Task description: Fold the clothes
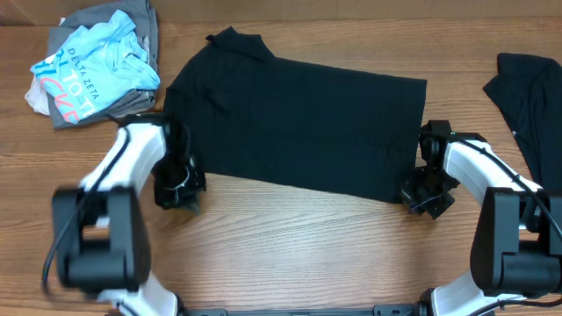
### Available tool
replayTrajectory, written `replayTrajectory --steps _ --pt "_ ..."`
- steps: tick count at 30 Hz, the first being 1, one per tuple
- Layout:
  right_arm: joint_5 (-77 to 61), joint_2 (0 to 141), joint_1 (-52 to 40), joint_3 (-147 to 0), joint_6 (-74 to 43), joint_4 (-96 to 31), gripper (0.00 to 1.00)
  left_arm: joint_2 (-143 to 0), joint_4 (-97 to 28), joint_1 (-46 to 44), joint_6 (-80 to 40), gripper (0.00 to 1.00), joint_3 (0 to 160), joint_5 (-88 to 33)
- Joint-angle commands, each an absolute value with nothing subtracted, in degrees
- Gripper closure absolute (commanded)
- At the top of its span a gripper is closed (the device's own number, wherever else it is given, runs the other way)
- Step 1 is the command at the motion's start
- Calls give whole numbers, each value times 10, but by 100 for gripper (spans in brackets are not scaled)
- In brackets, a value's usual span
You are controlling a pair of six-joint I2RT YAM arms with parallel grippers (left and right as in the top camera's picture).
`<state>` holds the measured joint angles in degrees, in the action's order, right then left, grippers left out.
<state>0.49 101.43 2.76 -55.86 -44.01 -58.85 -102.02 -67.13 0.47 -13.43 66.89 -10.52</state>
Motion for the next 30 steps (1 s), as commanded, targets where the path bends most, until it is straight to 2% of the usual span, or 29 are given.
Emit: replayTrajectory --steps 1,6,19,30 --pt "3 1020 30 -555 -432 -570 96 -920 -628 3 -143 96 677 -97" --pt "-4 1020 30 -555 -430 -565 96 -880 -521 4 -151 96 677 -27" --pt "-3 1020 30 -555 -415 -587 96 -1026 -331 5 -147 96 677 95" --pt "-3 1020 30 -555 -415 -594 96 -1107 -307 29 -144 96 677 109"
